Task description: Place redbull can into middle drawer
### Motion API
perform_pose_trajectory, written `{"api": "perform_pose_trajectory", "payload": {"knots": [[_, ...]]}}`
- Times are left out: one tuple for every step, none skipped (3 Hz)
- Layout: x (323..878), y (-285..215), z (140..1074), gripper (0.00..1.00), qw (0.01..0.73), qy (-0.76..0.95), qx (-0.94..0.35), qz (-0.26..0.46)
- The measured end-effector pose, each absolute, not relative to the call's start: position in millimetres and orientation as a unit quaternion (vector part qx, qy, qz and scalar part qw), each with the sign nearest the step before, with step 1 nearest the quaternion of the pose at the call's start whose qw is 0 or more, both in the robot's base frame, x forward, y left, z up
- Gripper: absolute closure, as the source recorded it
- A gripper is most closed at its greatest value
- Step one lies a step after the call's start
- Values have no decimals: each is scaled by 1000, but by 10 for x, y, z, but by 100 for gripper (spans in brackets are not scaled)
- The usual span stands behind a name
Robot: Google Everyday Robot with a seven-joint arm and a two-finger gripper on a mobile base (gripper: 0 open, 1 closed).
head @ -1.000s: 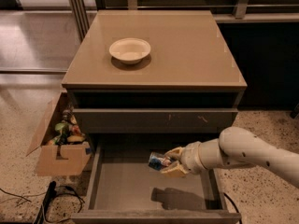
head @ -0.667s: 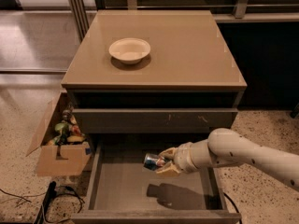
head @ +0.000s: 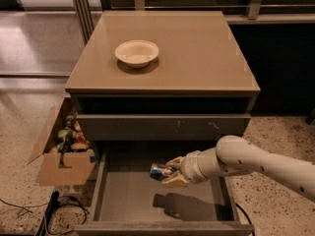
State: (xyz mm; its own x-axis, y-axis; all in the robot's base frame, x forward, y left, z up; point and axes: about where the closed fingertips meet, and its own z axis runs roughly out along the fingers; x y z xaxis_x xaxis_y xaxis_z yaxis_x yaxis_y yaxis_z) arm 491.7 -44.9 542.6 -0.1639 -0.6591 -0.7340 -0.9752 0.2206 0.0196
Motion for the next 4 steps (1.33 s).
{"api": "perform_pose_trajectory", "payload": {"knots": [[4994, -323, 4948, 100, 278, 736, -547, 287], [5033, -225, 4265, 100, 239, 756, -515, 326], [5059, -206, 3805, 100, 218, 769, -496, 338], [5036, -196, 3752, 81, 215, 770, -494, 341]]}}
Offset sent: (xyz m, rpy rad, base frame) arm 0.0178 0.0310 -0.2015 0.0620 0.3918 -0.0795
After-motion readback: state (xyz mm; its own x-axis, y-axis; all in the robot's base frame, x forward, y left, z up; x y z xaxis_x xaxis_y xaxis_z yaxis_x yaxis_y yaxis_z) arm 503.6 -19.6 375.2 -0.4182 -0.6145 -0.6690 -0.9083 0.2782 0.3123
